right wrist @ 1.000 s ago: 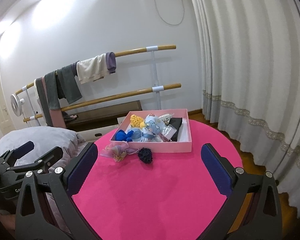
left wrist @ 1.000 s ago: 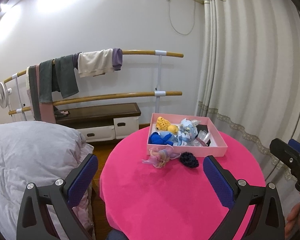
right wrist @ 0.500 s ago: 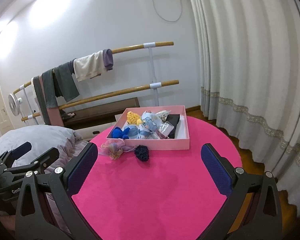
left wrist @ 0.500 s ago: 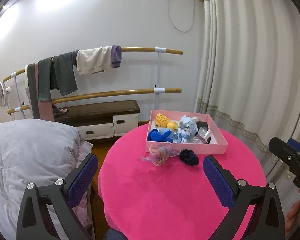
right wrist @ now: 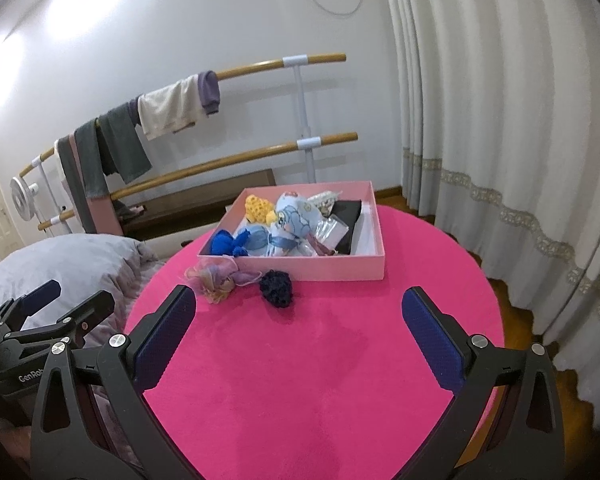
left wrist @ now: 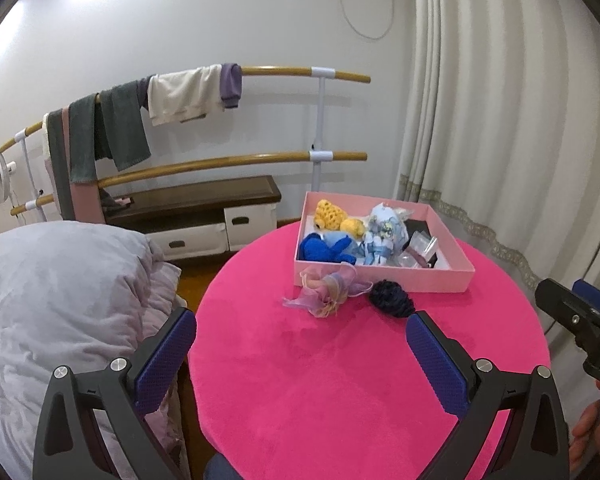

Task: Organize soft objects
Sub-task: 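Grasp the pink sheer ribbon scrunchie with the left tool while the right tool grasps the navy crocheted scrunchie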

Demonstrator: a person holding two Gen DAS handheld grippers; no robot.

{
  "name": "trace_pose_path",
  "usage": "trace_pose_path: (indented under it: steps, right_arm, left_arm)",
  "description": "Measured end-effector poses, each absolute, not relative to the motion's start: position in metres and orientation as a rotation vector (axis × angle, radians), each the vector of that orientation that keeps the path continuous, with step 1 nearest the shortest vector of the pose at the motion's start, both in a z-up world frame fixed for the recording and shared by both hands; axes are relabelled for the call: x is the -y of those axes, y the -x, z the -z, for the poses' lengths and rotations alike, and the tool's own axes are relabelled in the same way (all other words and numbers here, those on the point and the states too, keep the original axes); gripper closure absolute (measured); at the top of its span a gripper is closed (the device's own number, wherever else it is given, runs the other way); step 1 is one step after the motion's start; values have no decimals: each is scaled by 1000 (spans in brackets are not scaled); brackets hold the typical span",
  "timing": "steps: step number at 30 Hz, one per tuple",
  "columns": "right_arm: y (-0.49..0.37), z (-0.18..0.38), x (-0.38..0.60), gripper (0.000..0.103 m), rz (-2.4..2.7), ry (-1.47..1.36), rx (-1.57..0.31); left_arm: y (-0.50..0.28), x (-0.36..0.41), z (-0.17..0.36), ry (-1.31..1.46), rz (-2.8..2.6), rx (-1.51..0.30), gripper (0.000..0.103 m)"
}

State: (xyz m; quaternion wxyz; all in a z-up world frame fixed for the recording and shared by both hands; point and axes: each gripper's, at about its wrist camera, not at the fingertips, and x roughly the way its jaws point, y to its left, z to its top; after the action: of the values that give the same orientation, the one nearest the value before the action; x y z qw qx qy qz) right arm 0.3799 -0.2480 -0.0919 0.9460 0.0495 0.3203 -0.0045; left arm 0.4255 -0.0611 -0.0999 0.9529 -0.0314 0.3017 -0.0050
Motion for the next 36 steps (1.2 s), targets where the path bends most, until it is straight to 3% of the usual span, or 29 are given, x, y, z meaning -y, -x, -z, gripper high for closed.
trace_pose_path:
  steps: [27,34,36]
  right_arm:
    - [-517,209,247,0,-62,-127,-957]
    - [-546,232,247,19,-102,-152,-1017]
    - [-552,238,244,31,-130,-159,-1028]
  left_arm:
    - [-606,66,212,37,7,-823,0]
    - [-656,68,245,29,-7,-859,0]
    - [-665,67,252,37,-9,-867,0]
